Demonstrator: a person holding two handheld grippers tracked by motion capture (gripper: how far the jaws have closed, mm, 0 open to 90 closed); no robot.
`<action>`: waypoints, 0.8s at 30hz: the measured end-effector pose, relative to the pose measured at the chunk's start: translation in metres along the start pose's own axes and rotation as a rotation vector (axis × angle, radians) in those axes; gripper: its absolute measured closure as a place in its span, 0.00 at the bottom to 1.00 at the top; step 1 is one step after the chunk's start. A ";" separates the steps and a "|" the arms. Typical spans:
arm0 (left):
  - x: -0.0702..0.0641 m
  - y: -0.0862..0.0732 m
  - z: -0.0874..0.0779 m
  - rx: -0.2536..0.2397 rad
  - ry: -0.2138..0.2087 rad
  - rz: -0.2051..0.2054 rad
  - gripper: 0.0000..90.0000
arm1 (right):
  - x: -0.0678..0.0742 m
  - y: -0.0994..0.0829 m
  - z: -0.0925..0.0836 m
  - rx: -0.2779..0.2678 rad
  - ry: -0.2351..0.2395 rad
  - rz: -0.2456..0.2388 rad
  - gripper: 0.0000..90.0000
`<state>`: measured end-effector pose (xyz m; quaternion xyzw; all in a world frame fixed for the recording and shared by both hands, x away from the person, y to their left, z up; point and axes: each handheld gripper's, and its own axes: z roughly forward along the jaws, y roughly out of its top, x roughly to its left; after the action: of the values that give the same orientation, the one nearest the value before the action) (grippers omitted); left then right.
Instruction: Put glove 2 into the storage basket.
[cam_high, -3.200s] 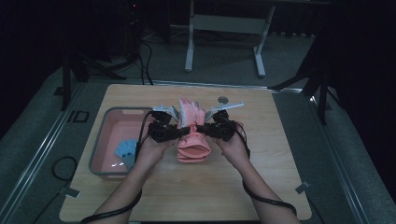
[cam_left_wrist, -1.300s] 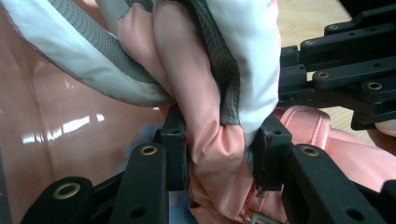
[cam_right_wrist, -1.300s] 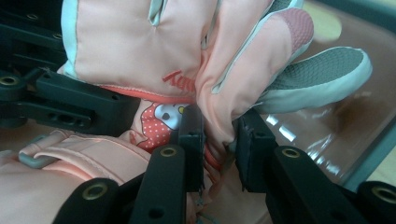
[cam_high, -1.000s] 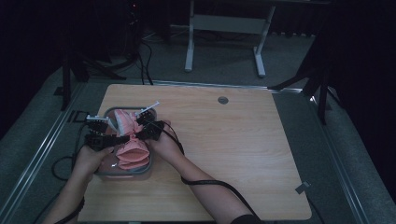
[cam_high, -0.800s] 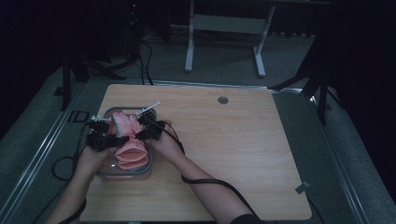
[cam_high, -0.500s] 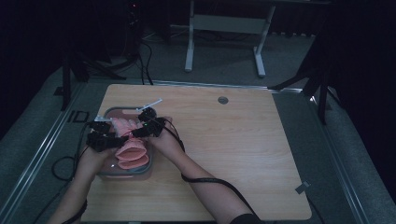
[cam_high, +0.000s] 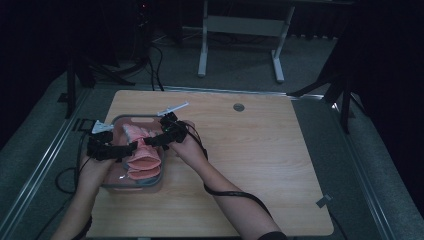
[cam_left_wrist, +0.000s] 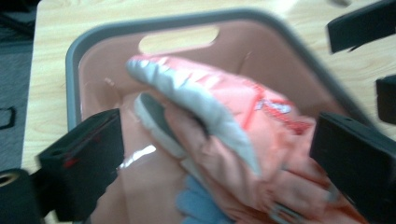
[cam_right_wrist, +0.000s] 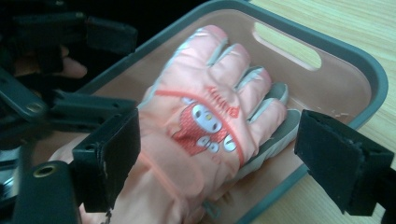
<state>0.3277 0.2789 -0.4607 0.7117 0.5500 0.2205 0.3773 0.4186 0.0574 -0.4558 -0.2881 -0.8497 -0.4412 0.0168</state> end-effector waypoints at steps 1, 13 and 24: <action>-0.002 0.001 -0.003 -0.009 -0.001 0.007 0.03 | 0.000 -0.001 -0.003 0.000 0.002 -0.007 0.16; -0.045 0.006 -0.030 -0.078 -0.107 0.075 0.04 | -0.003 -0.018 -0.032 -0.011 0.009 -0.054 0.16; -0.107 0.005 -0.039 -0.125 -0.233 0.189 0.04 | -0.016 -0.040 -0.061 -0.024 0.006 -0.042 0.16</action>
<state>0.2709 0.1885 -0.4223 0.7563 0.4183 0.2049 0.4595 0.3979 -0.0142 -0.4526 -0.2689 -0.8502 -0.4526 0.0067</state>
